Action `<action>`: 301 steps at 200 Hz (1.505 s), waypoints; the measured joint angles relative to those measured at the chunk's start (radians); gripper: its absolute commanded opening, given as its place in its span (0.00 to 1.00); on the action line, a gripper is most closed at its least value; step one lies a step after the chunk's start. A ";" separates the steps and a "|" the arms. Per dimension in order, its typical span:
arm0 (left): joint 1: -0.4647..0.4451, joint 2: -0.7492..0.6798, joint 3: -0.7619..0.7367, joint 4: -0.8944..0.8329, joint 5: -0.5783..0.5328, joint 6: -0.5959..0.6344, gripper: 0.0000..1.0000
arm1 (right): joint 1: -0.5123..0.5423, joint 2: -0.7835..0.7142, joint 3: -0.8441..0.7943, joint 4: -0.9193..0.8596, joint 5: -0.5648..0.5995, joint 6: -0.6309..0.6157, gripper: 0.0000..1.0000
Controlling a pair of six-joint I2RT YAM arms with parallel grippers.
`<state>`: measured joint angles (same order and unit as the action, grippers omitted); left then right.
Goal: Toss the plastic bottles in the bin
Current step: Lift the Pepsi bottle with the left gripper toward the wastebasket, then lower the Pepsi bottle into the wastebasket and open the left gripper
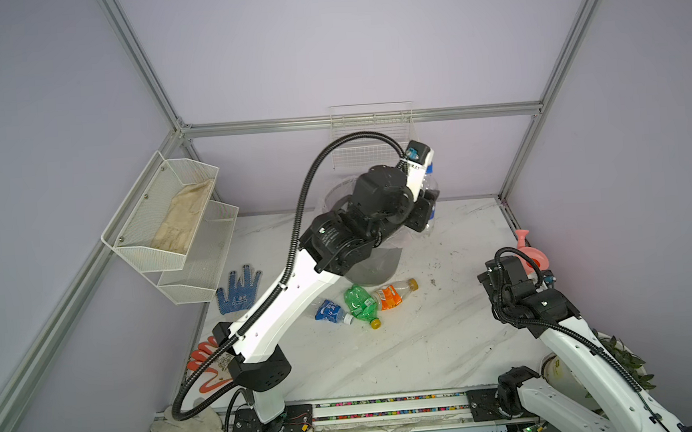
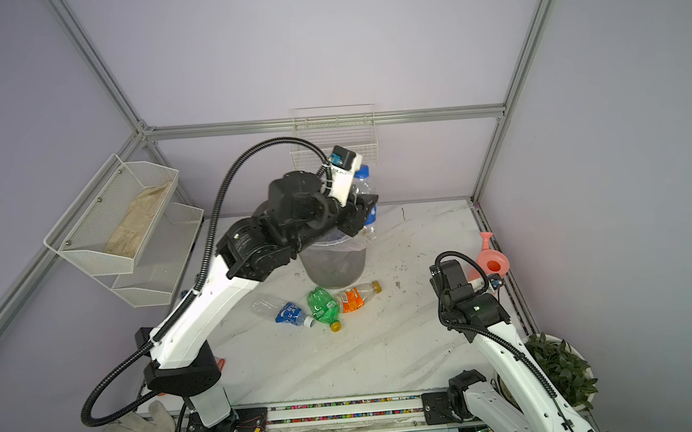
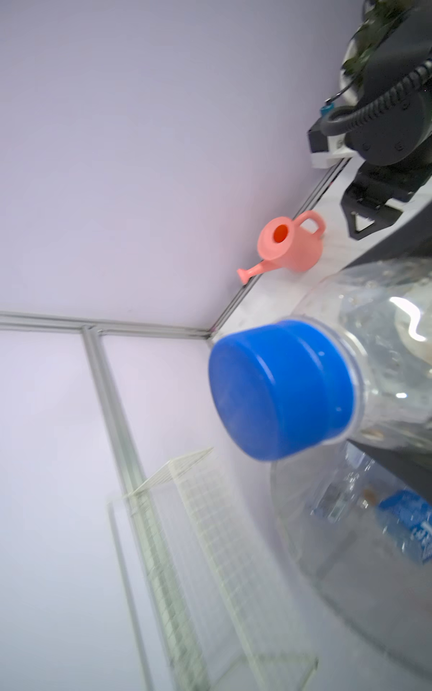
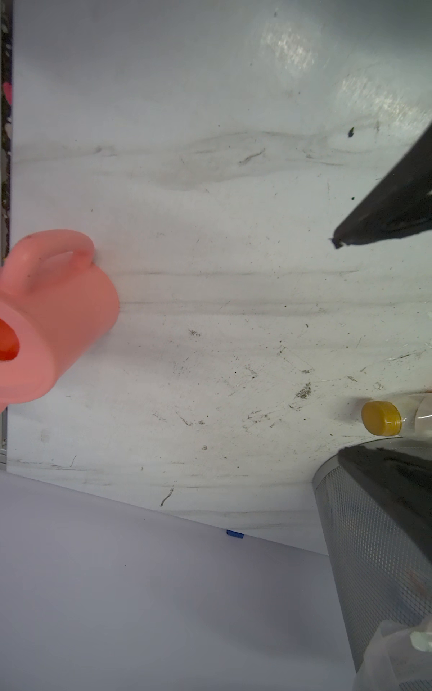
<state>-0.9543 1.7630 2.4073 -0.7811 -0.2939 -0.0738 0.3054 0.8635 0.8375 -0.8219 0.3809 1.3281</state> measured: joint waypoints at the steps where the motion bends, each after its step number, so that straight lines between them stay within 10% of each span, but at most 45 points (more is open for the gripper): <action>1: 0.002 -0.003 0.000 0.003 -0.001 0.003 0.31 | 0.000 0.000 0.000 0.000 0.000 0.000 0.86; 146: 0.305 -0.066 -0.167 0.253 0.108 -0.008 0.34 | 0.000 0.029 0.000 0.048 -0.038 -0.044 0.85; 155: 0.316 -0.029 -0.188 0.249 0.125 -0.018 0.44 | 0.000 0.028 0.000 0.048 -0.039 -0.045 0.86; 170: 0.324 0.042 -0.199 0.219 0.150 -0.021 1.00 | 0.000 0.025 0.000 0.048 -0.040 -0.052 0.87; 223: 0.324 0.150 -0.195 0.035 0.117 -0.019 1.00 | -0.001 0.005 0.000 0.048 -0.031 -0.078 0.97; 301: 0.318 -0.324 -0.404 0.206 0.085 -0.040 1.00 | -0.002 0.075 0.000 0.198 -0.145 -0.294 0.97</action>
<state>-0.6361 1.4387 2.0037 -0.5747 -0.2085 -0.1135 0.3035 0.9382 0.8371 -0.6235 0.2356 1.0336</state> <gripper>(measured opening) 0.998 0.974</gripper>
